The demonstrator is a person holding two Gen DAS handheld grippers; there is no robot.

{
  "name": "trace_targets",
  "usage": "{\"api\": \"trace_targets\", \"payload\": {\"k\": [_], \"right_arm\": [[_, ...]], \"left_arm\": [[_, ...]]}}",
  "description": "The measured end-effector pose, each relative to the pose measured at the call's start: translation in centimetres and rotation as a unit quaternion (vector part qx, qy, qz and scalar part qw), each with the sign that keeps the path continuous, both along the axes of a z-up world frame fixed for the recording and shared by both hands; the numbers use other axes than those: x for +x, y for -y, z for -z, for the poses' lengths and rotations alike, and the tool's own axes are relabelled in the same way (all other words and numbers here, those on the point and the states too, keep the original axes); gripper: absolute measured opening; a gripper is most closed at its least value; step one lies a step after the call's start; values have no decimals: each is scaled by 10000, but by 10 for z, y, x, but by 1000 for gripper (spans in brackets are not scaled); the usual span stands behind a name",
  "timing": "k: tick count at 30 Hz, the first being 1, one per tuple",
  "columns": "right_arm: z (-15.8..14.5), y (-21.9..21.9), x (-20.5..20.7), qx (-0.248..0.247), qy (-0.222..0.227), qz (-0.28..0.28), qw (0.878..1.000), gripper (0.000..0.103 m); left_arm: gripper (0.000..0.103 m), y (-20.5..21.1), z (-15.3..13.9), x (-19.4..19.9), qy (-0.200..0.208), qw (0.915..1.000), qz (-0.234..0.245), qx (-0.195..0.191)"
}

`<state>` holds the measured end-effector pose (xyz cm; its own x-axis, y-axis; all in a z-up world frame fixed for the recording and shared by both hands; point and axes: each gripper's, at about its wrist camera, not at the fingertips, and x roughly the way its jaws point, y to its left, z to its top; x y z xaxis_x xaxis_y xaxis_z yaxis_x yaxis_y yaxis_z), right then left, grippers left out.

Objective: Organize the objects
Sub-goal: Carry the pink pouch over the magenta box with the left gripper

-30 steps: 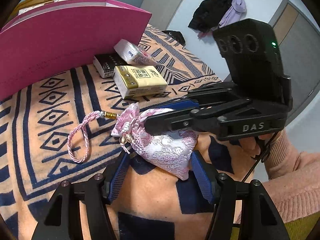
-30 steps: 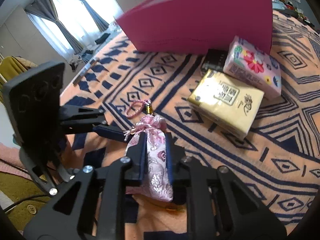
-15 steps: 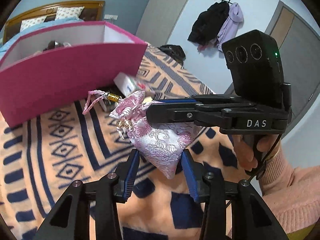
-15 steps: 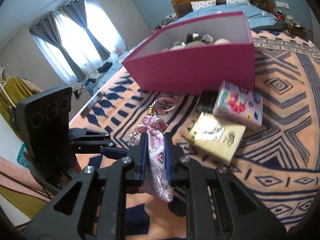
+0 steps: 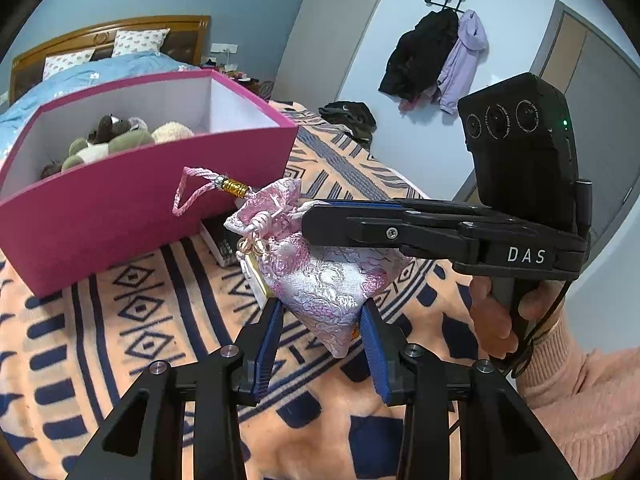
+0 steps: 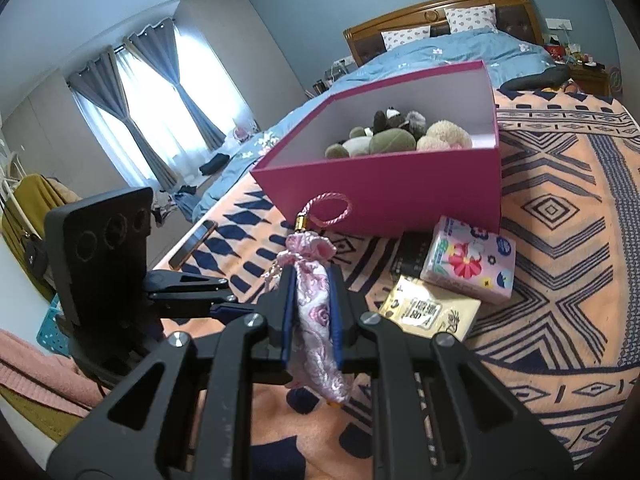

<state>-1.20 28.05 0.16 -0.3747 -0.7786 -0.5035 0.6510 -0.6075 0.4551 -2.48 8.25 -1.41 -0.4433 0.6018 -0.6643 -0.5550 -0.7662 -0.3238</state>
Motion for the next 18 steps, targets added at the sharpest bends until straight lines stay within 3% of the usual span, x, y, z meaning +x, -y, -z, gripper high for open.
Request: {"api": "trace_targets", "payload": {"k": [18], "right_arm": [[-25, -3, -14, -224, -308, 154, 9992, 17]], "left_arm": [[39, 0, -27, -6, -294, 9995, -21, -126]]}}
